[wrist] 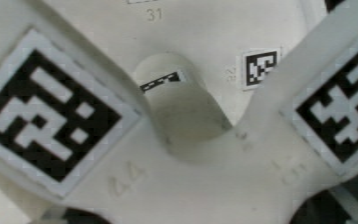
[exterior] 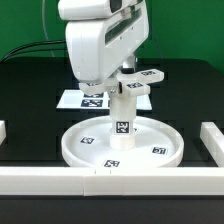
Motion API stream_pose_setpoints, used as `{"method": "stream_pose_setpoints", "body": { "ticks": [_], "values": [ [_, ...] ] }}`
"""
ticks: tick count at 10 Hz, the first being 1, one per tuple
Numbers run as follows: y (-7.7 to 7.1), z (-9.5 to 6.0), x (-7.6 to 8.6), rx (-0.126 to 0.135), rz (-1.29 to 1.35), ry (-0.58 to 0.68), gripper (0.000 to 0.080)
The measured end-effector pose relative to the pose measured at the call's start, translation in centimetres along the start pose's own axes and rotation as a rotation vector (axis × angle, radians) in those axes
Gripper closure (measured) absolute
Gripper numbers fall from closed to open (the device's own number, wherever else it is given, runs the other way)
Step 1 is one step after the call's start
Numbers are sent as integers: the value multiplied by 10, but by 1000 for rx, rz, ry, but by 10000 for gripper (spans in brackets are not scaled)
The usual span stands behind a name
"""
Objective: Assemble round table
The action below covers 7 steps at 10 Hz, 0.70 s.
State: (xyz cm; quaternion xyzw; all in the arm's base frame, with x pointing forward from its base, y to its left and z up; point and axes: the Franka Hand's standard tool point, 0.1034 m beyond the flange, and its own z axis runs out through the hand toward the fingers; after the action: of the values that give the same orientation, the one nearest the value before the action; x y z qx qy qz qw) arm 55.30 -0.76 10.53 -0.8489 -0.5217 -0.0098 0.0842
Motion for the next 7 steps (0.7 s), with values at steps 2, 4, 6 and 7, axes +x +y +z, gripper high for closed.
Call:
{"method": "stream_pose_setpoints", "body": {
  "ticks": [2,4,6,7],
  "values": [
    [0,0,0,0,24,3,347],
    [-1,1,0,3,284,12,347],
    [-3,2,3,5,442,10,347],
    [-3,2,3,8,551,12,347]
  ]
}}
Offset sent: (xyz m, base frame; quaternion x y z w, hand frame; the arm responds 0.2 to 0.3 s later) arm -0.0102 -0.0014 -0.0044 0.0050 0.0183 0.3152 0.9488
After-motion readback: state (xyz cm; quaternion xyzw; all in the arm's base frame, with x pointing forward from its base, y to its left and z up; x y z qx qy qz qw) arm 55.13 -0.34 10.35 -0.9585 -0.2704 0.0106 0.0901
